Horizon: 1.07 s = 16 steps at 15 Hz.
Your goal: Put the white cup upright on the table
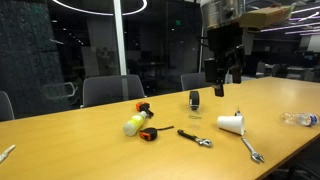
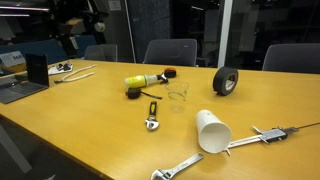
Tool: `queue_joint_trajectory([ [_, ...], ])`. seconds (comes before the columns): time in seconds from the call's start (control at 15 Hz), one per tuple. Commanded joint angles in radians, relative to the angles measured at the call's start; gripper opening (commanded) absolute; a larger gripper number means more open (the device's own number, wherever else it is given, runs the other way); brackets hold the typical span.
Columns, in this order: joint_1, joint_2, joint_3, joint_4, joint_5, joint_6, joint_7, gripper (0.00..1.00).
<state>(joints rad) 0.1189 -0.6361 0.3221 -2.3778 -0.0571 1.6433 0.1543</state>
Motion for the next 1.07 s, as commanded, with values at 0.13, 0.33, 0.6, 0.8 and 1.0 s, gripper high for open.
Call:
queue_joint_trajectory([
  [0.13,0.028,0.004,-0.021,0.015,-0.012,-0.003,0.014,1.0],
  [0.33,0.028,0.002,-0.021,0.017,-0.012,-0.003,0.014,1.0],
  [0.6,0.028,0.002,-0.021,0.017,-0.012,-0.003,0.014,1.0],
  [0.8,0.026,-0.005,-0.034,0.019,-0.004,0.007,0.019,1.0],
  [1.0,0.002,-0.055,-0.074,0.024,0.018,0.044,0.071,1.0],
])
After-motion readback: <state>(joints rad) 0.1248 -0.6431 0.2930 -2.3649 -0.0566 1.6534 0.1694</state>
